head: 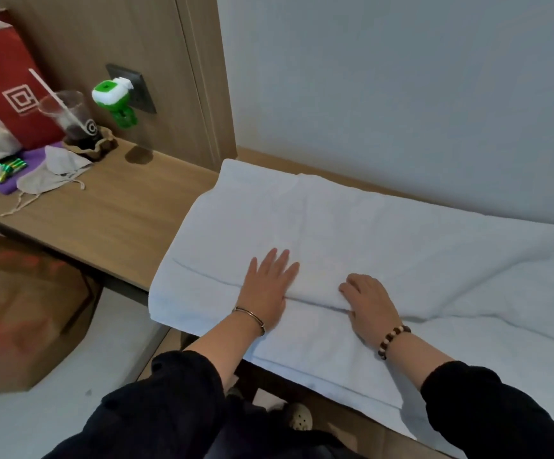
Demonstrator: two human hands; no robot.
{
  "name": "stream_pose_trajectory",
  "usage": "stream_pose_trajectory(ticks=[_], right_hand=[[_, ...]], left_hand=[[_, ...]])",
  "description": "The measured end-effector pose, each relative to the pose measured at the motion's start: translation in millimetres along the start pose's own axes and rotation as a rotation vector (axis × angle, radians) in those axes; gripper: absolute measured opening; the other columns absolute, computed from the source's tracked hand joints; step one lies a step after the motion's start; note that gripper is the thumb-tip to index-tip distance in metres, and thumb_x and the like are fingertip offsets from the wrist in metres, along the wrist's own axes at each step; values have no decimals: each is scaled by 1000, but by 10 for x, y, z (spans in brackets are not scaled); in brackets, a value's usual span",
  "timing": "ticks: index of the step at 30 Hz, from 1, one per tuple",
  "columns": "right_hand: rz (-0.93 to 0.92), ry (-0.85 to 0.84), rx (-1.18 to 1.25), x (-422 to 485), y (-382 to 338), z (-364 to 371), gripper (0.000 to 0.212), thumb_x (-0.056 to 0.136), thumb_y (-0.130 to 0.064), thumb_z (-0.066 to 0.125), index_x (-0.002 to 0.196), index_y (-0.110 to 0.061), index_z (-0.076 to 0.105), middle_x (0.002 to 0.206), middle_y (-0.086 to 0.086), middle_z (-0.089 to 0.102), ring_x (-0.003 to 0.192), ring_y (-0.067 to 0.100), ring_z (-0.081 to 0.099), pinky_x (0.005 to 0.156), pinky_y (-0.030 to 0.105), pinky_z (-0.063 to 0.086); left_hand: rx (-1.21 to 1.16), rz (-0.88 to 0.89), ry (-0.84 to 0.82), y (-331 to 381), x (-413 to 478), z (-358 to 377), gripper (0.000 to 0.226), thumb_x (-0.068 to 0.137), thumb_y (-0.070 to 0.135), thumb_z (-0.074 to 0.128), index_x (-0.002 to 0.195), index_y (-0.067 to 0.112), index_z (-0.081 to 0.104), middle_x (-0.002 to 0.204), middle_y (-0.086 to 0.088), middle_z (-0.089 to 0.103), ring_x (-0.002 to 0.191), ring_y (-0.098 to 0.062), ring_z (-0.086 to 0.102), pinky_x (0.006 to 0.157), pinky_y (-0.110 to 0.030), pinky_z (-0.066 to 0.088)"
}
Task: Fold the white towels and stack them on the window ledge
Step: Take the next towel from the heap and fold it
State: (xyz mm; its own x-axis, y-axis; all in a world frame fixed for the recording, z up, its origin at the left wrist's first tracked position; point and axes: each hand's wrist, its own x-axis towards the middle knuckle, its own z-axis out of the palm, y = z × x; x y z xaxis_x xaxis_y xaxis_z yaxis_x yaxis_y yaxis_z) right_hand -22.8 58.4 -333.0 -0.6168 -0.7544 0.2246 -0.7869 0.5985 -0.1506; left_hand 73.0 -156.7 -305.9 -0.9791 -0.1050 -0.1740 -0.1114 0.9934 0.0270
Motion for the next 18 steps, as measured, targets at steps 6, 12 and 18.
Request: stream_pose_trajectory(ticks=[6,12,18], right_hand=[[440,80,-130,-399,423,-135,82,47,19,69,124,-2,51,129,28,50,123,35,35,105,60,21],[983,-6,20,-730,868,-262,76,89,-21,58,151,-11,16,157,13,17,145,27,11,115,52,5],[1038,-62,-45,-374,1257,-291,56,93,-16,42,147,-17,27,155,7,24,144,20,14,116,53,9]], left_hand=[[-23,109,-126,621,321,46,75,95,35,43,151,30,-7,159,4,-12,146,-21,-13,112,-58,0],[36,77,-166,630,440,134,73,96,46,33,148,34,-16,156,7,-23,144,-21,-21,110,-62,-6],[67,59,-125,580,804,97,74,93,52,30,148,34,-17,156,8,-23,144,-20,-21,111,-61,-2]])
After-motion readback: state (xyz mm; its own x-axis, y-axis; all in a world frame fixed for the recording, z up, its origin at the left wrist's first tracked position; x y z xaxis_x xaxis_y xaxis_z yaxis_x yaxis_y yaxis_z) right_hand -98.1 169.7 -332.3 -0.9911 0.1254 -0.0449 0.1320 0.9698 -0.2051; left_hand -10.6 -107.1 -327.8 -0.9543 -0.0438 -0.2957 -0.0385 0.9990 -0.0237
